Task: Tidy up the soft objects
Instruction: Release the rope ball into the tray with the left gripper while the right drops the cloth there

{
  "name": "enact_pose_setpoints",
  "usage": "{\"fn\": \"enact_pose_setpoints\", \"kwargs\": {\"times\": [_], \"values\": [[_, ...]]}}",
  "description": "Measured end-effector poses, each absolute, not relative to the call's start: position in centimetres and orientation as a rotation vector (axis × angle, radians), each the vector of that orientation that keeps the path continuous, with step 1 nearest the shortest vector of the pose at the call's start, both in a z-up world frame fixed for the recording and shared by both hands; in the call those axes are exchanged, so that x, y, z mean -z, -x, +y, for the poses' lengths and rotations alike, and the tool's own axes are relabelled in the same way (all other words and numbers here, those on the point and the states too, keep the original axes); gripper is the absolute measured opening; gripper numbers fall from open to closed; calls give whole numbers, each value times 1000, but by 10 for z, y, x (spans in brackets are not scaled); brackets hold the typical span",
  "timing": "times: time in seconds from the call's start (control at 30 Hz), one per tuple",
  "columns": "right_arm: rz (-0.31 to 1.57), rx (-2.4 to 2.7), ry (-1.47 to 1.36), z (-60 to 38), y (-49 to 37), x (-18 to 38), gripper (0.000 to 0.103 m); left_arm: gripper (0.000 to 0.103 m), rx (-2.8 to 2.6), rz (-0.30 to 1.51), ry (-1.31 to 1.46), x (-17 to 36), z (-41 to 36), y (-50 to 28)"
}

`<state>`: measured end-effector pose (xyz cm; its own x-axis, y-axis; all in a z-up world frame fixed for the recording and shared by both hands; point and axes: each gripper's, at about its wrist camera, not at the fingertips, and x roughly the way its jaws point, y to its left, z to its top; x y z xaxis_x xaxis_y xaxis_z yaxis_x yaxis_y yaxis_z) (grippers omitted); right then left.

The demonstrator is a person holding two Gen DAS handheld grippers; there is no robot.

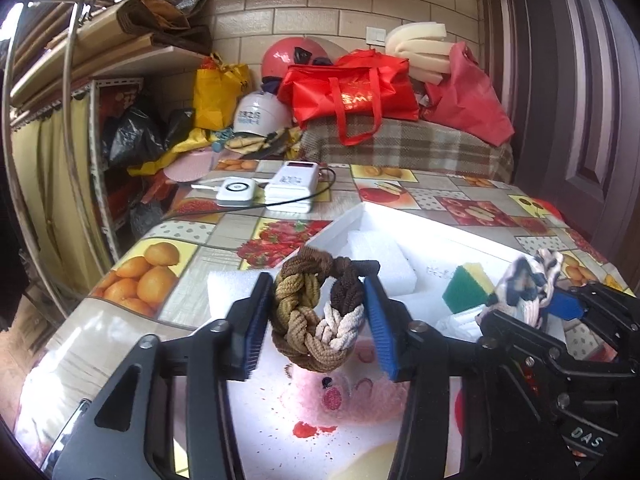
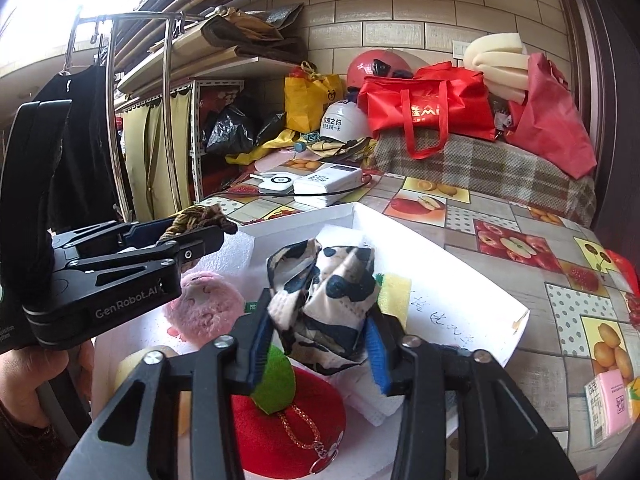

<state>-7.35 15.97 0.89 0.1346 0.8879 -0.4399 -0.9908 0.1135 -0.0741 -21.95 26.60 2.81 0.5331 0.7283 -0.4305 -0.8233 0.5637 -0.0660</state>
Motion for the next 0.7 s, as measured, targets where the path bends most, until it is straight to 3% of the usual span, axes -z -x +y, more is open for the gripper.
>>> {"fn": "enact_pose_setpoints", "kwargs": {"times": [0.03,0.07,0.1,0.13,0.7], "values": [[308,-1404,390,159,74,-9,75,65,-956,367,265,-29,264,221],[299,-1401,388,157,75,-10,83,83,-968,355,253,-30,261,222],[286,-1399,385,156,76,-11,86,96,-974,343,240,-31,259,223],[278,-1399,382,155,76,-11,86,101,-976,334,227,-31,256,223],[276,-1378,338,152,71,-13,93,103,-976,294,187,-34,250,227]]}}
